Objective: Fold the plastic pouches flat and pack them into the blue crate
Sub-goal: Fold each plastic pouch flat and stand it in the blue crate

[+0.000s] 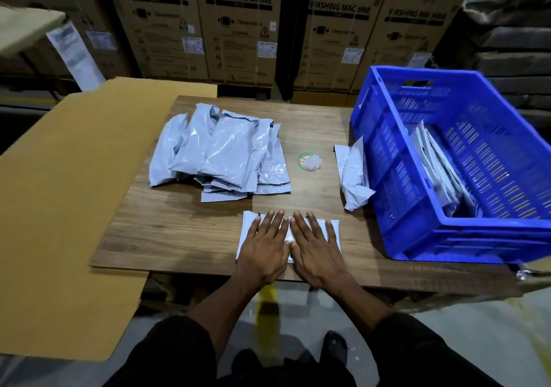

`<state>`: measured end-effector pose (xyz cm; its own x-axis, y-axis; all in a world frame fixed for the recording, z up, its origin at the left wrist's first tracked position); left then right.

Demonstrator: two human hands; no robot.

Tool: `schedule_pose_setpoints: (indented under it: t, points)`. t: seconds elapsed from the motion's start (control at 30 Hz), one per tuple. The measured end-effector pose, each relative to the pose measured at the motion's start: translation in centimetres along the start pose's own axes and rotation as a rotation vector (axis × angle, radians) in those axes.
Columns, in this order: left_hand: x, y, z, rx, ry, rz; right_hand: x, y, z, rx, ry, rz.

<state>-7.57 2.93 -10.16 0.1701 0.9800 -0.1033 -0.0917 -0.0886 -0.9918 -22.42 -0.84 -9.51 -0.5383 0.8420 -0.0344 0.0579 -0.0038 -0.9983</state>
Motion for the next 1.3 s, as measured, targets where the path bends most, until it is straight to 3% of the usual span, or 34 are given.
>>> schedule_pose_setpoints:
  t: [0.2,0.8,0.9,1.03,1.13,1.3]
  points:
    - [0.5,0.6,0.2,0.040,0.004,0.127,0.2,0.4,-0.1,-0.011,0.005,-0.003]
    - [0.7,1.3,-3.3,0.152,-0.207,0.029,0.8,-0.1,2.4,-0.037,0.136,-0.144]
    - [0.5,-0.1,-3.4,0.242,-0.208,0.090,0.7,-1.3,2.7,-0.019,0.143,-0.174]
    - [-0.1,-1.8,-0.7,0.543,-0.081,0.270,-0.5,-2.6,-0.4,0.064,-0.003,-0.029]
    - [-0.4,-1.4,0.4,0.763,-0.170,0.188,-1.5,-1.2,-3.5,0.006,-0.128,-0.151]
    - [0.1,0.2,-0.9,0.637,-0.148,0.273,-1.1,0.5,-3.7,0.057,-0.113,-0.161]
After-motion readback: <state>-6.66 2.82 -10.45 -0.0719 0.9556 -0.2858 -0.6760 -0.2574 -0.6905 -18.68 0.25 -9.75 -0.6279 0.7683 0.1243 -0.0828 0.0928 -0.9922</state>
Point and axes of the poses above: each hand's wrist, its own x-axis away from the middle knuckle, its own y-axis out of the palm, z = x × y, the point moved 3 cm from there along -x, towards the middle knuckle, and after that the axes turned 2 degrees about y, right-handed, at the moved point
